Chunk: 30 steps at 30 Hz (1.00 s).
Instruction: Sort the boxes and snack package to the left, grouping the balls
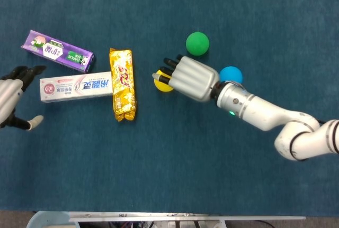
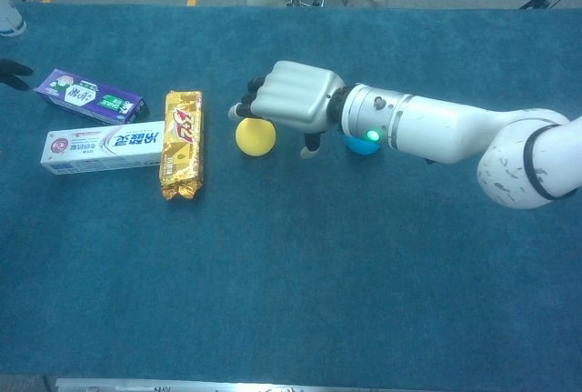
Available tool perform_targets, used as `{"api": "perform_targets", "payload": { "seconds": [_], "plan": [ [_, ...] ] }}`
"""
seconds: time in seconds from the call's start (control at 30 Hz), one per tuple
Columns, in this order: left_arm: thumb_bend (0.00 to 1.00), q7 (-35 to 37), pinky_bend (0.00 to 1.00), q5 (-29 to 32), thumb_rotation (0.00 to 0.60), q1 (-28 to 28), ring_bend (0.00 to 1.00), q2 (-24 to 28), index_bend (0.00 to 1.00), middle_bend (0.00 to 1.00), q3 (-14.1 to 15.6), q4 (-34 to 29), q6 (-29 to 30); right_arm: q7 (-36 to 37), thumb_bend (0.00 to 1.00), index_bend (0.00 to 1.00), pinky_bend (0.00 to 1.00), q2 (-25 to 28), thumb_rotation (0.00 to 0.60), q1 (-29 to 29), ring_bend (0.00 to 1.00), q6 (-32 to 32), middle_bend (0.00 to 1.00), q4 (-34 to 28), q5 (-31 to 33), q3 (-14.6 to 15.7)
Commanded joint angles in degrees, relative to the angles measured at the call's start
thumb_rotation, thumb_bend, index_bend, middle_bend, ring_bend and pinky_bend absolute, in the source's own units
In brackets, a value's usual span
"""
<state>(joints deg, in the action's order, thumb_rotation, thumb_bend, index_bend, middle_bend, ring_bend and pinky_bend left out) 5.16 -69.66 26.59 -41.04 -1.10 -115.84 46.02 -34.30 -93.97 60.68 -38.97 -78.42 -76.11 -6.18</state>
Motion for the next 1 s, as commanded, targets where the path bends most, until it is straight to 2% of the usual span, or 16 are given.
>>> {"api": "perform_targets", "payload": {
  "seconds": [0.03,0.37,0.73,0.87,1.0],
  "plan": [
    [0.27,0.20,0.14,-0.14,0.600,-0.09,0.00,0.05,0.00,0.12,0.06,0.14,-0.03,0.32,0.00,0.17,0.40,-1.87,0.600,0.86,0.17,-0.07,0.27,2.01,0.91,-0.87],
    [0.27,1.31,0.14,-0.75,0.600,-0.16,0.00,-0.13,0.00,0.12,0.13,0.97,-0.58,-0.34,0.00,0.19,0.40,-5.53,0.600,2.44,0.17,0.55,0.27,6.03,2.61,-1.11],
    [0.27,2.83,0.14,-1.64,0.600,-0.38,0.00,-0.19,0.00,0.12,0.22,1.72,-0.99,-0.32,0.00,0.24,0.40,-5.50,0.600,2.09,0.19,0.82,0.29,6.41,1.92,1.42],
    [0.27,2.99,0.14,-1.90,0.600,-0.16,0.00,-0.38,0.00,0.12,0.12,1.68,-1.24,-0.08,0.00,0.29,0.41,-5.23,0.600,1.97,0.21,0.65,0.31,5.94,1.53,1.86],
    [0.27,2.97,0.14,-1.88,0.600,-0.09,0.00,-0.37,0.00,0.12,0.08,1.56,-1.26,0.21,0.00,0.38,0.46,-5.78,0.600,1.74,0.25,-0.15,0.35,6.42,1.07,1.97]
  ]
}}
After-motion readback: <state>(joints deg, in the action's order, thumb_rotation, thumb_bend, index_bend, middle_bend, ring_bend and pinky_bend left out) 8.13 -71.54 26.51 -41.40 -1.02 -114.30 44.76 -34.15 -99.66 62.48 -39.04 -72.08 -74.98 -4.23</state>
